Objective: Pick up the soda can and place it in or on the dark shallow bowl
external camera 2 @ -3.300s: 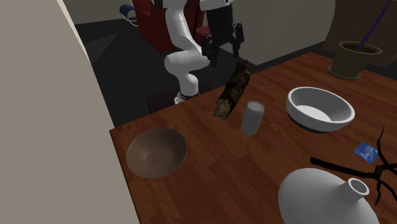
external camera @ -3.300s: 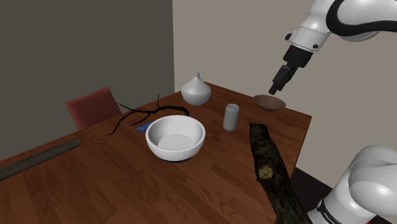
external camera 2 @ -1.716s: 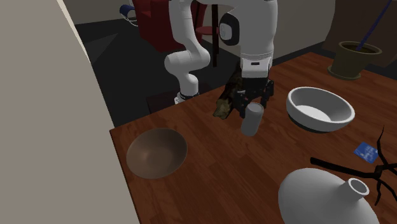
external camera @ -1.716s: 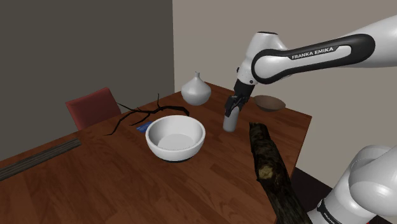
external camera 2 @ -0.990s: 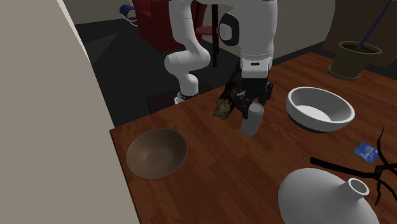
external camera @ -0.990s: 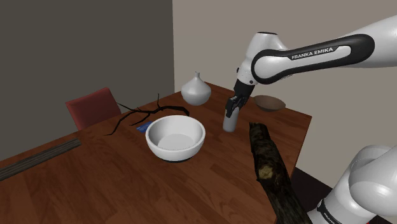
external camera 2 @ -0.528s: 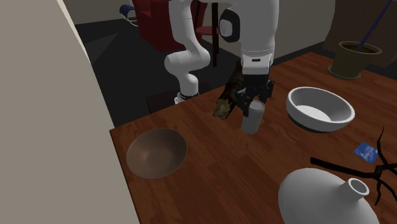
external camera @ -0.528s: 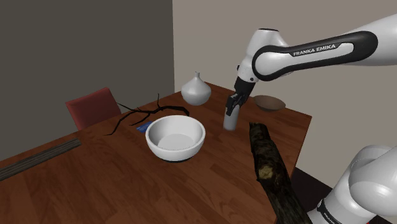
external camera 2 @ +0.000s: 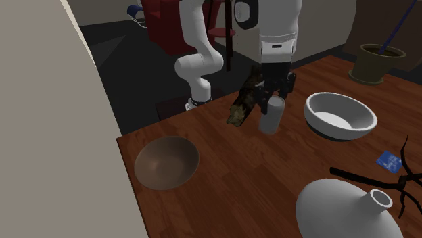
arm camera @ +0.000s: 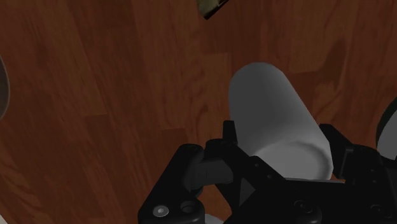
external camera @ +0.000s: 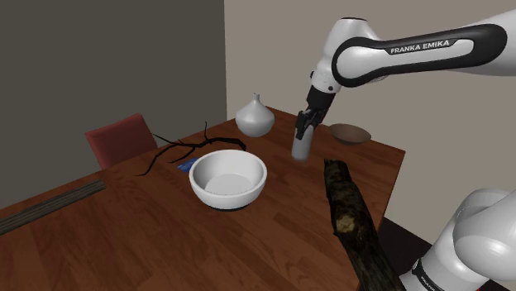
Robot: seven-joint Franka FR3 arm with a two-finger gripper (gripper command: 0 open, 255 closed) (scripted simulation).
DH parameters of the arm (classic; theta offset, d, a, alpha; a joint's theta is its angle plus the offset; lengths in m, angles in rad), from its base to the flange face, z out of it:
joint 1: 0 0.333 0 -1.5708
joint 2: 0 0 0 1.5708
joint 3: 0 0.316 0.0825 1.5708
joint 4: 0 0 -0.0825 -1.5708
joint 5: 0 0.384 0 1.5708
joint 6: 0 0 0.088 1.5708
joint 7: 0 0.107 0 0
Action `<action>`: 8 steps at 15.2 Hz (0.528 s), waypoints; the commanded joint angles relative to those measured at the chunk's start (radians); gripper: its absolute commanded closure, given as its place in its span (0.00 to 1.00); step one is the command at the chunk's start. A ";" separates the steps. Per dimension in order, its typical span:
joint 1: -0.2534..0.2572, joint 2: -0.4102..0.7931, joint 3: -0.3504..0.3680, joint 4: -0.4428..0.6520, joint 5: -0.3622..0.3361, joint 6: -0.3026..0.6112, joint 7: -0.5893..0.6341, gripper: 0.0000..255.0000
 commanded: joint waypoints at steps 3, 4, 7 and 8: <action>-0.001 -0.004 -0.002 0.052 -0.003 -0.056 0.003 1.00; -0.001 -0.005 -0.002 0.065 -0.003 -0.069 0.004 1.00; -0.002 -0.004 -0.003 0.106 -0.005 -0.109 0.007 1.00; -0.002 -0.003 -0.004 0.120 -0.005 -0.123 0.008 1.00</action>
